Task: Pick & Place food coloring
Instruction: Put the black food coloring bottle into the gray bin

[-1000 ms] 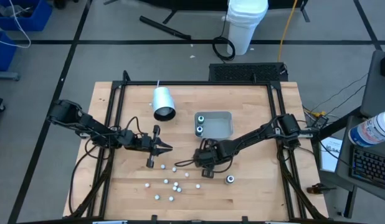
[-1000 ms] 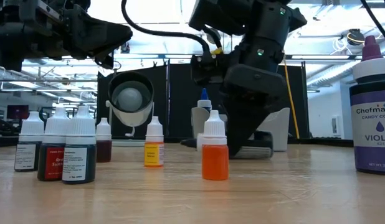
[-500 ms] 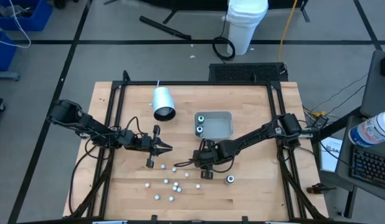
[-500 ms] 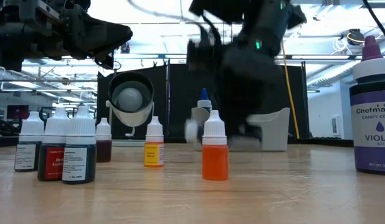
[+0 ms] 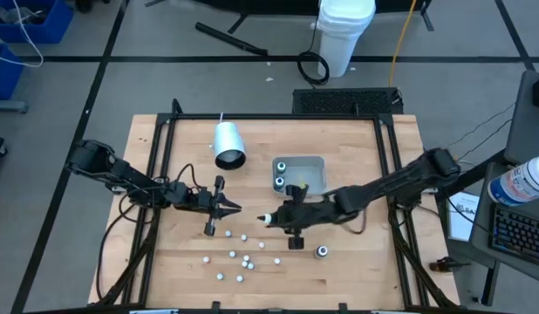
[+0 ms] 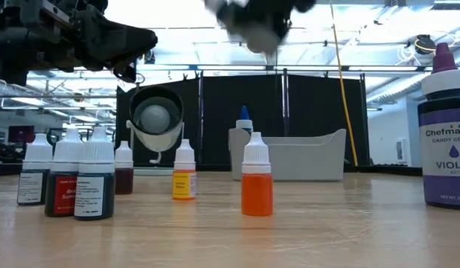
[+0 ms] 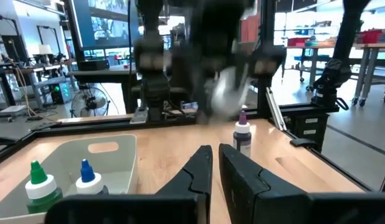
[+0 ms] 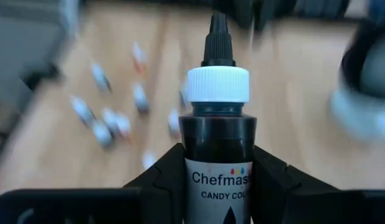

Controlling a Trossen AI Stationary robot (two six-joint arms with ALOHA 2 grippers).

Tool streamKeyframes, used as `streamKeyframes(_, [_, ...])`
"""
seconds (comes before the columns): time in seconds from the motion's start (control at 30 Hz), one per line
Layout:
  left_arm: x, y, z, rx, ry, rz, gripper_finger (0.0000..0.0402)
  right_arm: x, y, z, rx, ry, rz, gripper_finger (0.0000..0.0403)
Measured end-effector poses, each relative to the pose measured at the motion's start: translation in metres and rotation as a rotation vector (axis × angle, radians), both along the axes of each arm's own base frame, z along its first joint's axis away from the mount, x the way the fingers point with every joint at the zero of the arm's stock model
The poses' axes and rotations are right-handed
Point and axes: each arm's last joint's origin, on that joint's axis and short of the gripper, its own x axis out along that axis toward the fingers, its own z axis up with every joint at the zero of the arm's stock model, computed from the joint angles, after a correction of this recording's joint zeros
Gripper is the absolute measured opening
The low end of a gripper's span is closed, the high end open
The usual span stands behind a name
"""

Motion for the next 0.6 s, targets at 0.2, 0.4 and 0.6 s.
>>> streamKeyframes(0.2, [0.000,0.000,0.000,0.007,0.002,0.002,0.0035,-0.042,-0.015,0.025,-0.059,-0.377,0.080,0.0119])
streamKeyframes(0.4, [0.000,0.002,0.001,0.009,-0.005,0.058,0.0035,-0.074,-0.054,-0.004,-0.095,-0.677,-0.021,0.0118])
streamKeyframes(0.6, [0.000,0.003,0.001,0.007,-0.009,0.083,0.0035,-0.084,-0.096,-0.041,-0.086,-0.732,-0.182,0.0120])
